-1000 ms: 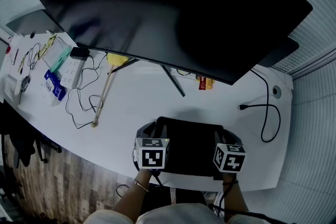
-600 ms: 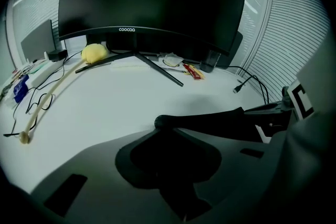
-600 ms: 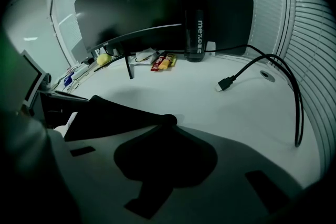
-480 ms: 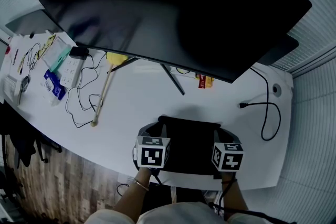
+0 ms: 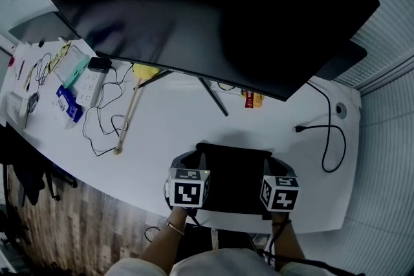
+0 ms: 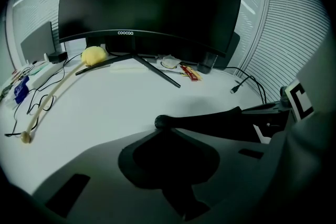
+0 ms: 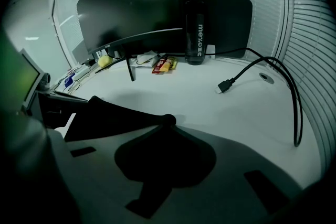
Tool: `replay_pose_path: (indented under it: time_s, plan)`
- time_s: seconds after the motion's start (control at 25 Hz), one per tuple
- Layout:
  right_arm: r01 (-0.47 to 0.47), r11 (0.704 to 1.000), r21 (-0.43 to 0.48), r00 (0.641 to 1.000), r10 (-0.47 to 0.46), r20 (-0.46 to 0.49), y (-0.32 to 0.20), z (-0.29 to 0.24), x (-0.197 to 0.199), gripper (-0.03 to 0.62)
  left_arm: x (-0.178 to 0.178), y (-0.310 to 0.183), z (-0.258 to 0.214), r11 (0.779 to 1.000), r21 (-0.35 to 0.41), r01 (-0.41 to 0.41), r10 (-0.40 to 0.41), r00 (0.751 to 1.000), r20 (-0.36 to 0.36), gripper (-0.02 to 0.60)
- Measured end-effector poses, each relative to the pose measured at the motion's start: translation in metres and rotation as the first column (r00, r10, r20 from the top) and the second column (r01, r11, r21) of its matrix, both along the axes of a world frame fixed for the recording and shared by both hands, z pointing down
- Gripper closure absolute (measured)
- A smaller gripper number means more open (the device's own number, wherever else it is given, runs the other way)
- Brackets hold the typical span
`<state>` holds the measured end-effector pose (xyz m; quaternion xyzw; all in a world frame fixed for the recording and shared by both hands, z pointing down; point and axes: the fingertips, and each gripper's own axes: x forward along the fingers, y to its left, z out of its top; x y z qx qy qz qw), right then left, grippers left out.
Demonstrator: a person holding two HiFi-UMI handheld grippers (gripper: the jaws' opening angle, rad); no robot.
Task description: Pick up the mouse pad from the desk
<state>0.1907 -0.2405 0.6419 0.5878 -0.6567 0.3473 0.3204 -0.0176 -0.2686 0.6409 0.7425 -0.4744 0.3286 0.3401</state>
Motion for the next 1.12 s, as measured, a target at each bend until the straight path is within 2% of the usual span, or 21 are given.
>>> replay_pose_path:
  time_s: [0.76, 1.12]
  plan:
    - [0.013, 0.994, 0.113, 0.999, -0.017, 0.030, 0.007, -0.052, -0.008, 0.540, -0.004, 0.011, -0.049, 0.994, 0.096, 0.055, -0.051, 0.998, -0.042, 0.535]
    - [0.029, 0.977, 0.210, 0.999, -0.035, 0.026, 0.007, -0.095, -0.011, 0.540, -0.008, 0.013, -0.092, 0.978, 0.196, 0.076, -0.064, 0.996, -0.068, 0.535]
